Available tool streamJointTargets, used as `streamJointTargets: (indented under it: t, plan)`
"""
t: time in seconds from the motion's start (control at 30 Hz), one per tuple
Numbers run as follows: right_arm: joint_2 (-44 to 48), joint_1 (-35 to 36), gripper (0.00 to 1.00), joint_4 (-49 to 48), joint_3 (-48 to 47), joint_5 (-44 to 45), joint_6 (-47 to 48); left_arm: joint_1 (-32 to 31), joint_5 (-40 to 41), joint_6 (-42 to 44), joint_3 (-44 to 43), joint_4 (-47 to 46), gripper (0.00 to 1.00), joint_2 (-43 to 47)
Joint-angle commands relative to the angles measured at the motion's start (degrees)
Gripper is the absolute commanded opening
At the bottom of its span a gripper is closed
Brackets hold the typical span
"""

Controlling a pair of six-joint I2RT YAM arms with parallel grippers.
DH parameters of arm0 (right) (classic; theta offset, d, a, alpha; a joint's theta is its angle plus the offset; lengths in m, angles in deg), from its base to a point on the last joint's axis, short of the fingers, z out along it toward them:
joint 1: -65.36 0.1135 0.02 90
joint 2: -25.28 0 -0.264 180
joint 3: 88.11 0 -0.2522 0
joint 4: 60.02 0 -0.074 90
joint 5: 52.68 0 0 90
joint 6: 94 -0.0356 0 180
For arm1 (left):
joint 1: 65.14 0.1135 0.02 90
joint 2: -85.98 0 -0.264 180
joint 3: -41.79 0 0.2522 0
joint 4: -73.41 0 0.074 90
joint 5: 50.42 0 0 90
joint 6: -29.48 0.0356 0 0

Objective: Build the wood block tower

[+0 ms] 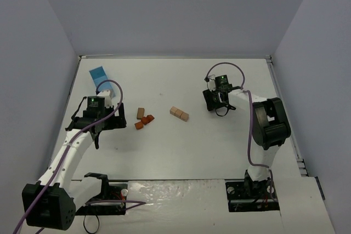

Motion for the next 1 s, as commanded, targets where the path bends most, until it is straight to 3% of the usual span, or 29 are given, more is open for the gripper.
streamJointTargets:
  t: [0.0, 0.13, 0.27, 0.4, 0.63, 0.97]
  plan:
    - [-0.5, -0.7, 0.46, -1.1, -1.7, -1.9, 1.8, -0.5, -0.3, 0.3, -1.0, -3.0, 0.88, 0.7]
    - [-0.4, -0.6, 0.38, -1.2, -1.6, -3.2, 2.5, -0.5, -0.7, -0.4, -1.1, -3.1, 0.88, 0.7]
    - [0.0, -0.7, 0.19, -1.2, -2.3, -4.6, 3.2, -0.5, -2.0, -1.2, -1.4, -3.1, 0.88, 1.0]
    - [7.3, 0.7, 0.02, -1.2, -2.2, -8.5, 4.1, -0.7, -4.4, -2.7, -4.0, -1.3, 0.88, 2.9]
    - [22.7, 9.3, 0.0, -1.2, -2.4, -17.4, 5.8, -1.5, -16.2, -9.9, -15.9, 0.1, 0.87, 2.4]
    - [31.2, 21.1, 0.01, -1.2, -7.6, -25.5, 4.2, -8.0, -24.7, -21.1, -33.7, -3.5, 0.84, -3.0]
